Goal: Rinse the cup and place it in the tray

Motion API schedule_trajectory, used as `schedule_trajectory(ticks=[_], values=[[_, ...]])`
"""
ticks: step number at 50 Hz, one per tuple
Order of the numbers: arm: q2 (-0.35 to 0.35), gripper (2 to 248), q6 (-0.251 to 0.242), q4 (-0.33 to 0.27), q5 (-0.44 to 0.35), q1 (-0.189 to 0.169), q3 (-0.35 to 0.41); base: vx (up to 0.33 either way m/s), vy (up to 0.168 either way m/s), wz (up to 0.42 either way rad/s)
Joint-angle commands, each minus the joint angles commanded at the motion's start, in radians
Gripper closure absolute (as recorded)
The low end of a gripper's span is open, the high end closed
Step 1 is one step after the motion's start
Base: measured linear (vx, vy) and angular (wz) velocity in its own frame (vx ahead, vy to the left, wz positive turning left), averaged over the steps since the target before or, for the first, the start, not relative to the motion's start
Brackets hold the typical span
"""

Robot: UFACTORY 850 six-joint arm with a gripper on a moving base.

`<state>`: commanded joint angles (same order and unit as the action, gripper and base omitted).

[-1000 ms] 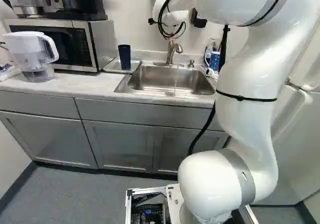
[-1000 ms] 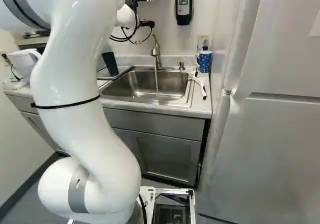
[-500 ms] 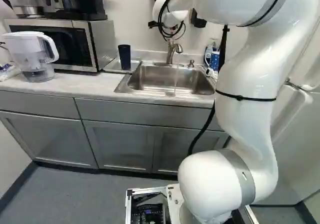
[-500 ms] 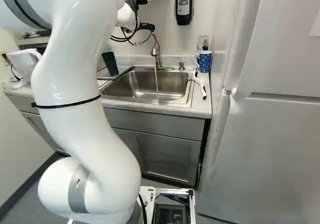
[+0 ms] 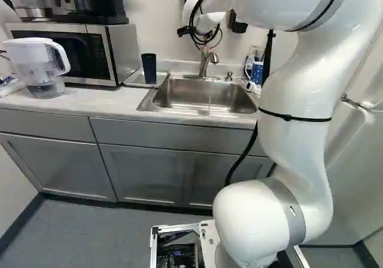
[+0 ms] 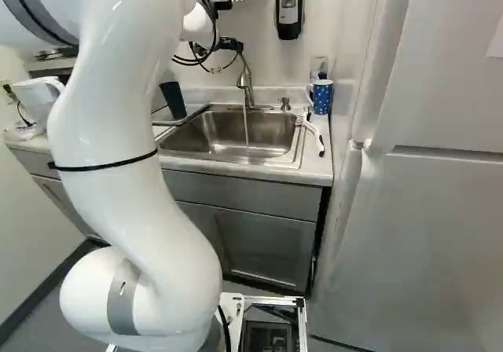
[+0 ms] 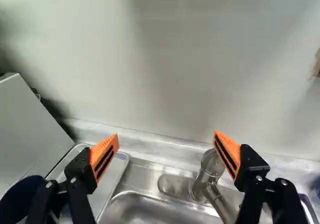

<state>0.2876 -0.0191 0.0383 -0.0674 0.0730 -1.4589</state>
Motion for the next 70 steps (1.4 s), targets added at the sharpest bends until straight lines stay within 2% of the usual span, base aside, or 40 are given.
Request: schedule_trajectory(ticks=[13,27,43,70], values=[[-0.02,3,0.0,0.0,0.038,0.001,0.023,0.0,0.0,0.0],[-0.04,3,0.0,0.0,0.037,0.001,0.046,0.0,0.0,0.0],[-0.059,3,0.0,0.0,0.001,-0.005,0.067,0.0,0.0,0.0],[-0.18,3,0.0,0.0,0.001,-0.037,0.198,0.0,0.0,0.0]])
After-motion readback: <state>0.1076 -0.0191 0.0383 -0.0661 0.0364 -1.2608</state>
